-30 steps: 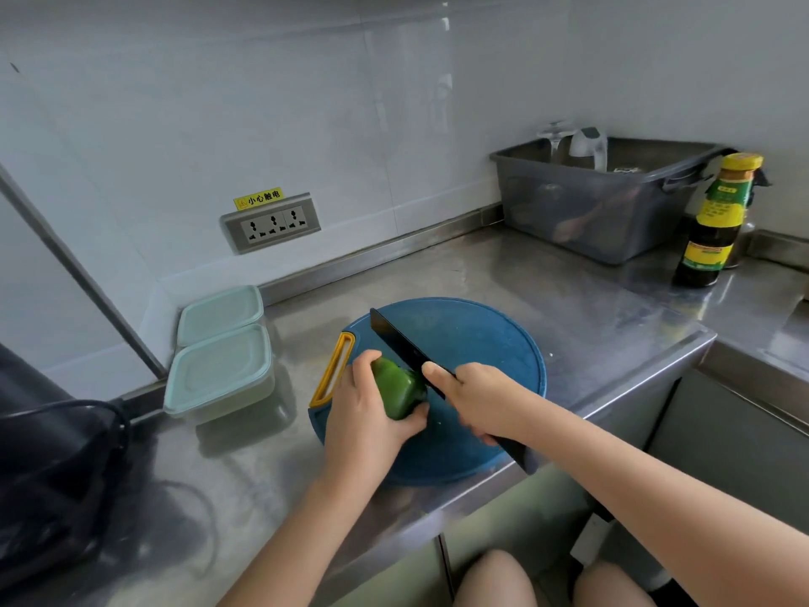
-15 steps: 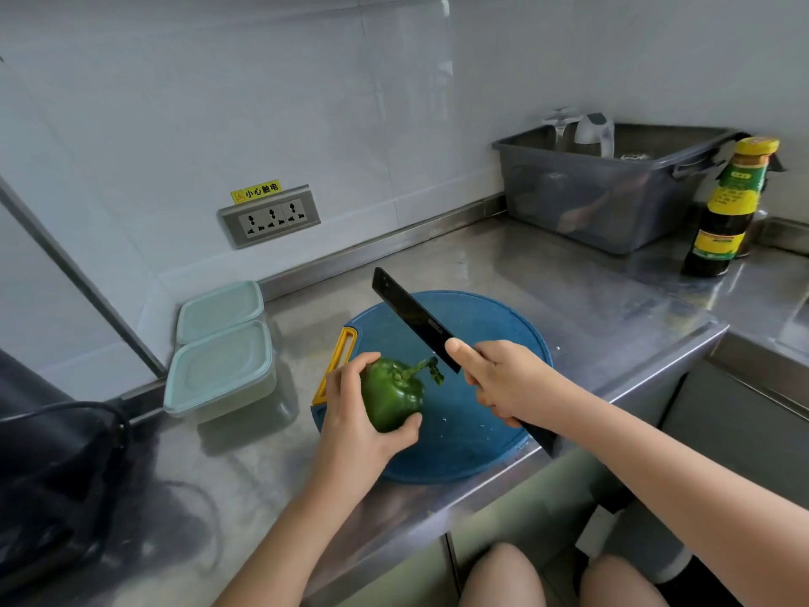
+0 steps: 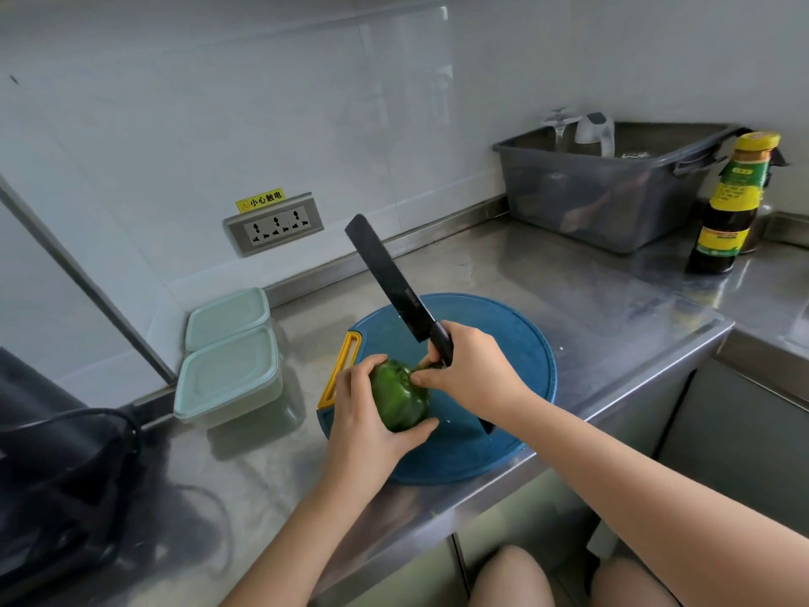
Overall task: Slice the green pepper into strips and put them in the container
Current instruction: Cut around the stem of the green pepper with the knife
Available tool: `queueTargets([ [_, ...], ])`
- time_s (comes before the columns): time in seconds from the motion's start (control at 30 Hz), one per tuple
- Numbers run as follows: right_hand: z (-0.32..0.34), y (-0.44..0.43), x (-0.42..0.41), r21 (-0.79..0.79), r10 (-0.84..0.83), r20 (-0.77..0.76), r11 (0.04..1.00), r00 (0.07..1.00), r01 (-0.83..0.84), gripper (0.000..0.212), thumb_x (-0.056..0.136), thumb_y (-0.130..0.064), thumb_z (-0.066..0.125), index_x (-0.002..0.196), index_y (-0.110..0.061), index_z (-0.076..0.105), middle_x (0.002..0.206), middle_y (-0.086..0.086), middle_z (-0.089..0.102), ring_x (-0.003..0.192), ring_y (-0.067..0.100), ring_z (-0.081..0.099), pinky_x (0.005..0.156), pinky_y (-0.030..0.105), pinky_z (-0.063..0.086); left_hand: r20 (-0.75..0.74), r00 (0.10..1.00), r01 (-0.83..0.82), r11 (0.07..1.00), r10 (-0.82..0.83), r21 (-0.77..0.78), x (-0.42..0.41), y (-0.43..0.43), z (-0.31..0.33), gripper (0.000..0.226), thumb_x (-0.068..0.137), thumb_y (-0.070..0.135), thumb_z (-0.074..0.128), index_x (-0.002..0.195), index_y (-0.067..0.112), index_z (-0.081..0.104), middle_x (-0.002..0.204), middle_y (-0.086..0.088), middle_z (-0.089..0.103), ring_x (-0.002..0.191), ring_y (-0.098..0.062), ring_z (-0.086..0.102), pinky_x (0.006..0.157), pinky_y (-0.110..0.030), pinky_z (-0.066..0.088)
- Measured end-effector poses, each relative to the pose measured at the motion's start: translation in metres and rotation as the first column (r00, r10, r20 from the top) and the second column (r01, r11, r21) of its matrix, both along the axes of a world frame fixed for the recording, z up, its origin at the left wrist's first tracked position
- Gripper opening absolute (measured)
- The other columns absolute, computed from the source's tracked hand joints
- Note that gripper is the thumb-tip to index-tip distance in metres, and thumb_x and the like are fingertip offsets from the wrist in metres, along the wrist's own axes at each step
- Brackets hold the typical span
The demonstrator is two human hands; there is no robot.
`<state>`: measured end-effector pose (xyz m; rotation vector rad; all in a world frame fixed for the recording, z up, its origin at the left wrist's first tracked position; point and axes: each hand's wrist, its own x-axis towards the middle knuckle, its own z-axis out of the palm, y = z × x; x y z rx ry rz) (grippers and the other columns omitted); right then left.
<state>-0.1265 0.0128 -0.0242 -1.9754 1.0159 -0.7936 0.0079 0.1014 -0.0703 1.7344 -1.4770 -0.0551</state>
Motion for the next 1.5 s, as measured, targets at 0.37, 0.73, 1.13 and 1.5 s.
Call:
queueTargets([
  [0.37,-0.006,-0.031,-0.007,0.280,0.122,0.227,0.942,0.966,-0.185,0.035,0.072,-0.006,0.078,0.072,-0.014,0.045,0.049,-0.002,0.045,0.038,0.015,0.040,0.043,0.023,0.038,-0.253,0.953,0.228,0.945,-0.167,0.234,0.028,-0.019,0.020,0.079,0.046,0.056,0.073,0.117,0.039,0.042,0.118,0.012,0.050,0.108,-0.001,0.052,0.085,-0.011,0.040],
  [0.73,-0.004,-0.055,0.000,0.308,0.192,0.181,0.920,0.964,-0.241,0.033,0.071,-0.009,0.080,0.070,-0.016,0.048,0.049,0.000,0.045,0.041,0.017,0.039,0.047,0.023,0.038,-0.521,0.765,0.591,0.735,-0.379,0.334,0.062,-0.039,0.037,0.072,0.058,0.041,0.071,0.121,0.013,0.048,0.111,-0.004,0.057,0.103,-0.014,0.059,0.091,-0.025,0.047],
  [1.13,0.011,-0.073,-0.018,0.086,0.028,-0.232,0.996,0.972,-0.008,0.039,0.074,-0.050,0.073,0.064,-0.016,0.058,0.034,-0.006,0.048,0.031,0.012,0.042,0.044,0.019,0.040,-0.530,0.755,0.609,0.713,-0.386,0.348,0.072,-0.021,0.049,0.066,0.067,0.040,0.064,0.132,0.031,0.050,0.130,0.006,0.058,0.123,-0.010,0.052,0.100,-0.024,0.042],
  [1.5,0.023,-0.039,-0.041,-0.252,-0.206,-0.513,0.964,0.833,0.083,0.053,0.091,-0.054,0.048,0.067,-0.007,0.046,0.060,0.004,0.046,0.055,0.025,0.045,0.048,0.030,0.034,0.002,0.975,0.204,0.894,-0.224,0.398,0.048,-0.012,0.039,0.099,0.042,0.052,0.087,0.122,0.046,0.029,0.124,0.018,0.030,0.114,0.005,0.038,0.098,-0.016,0.028],
])
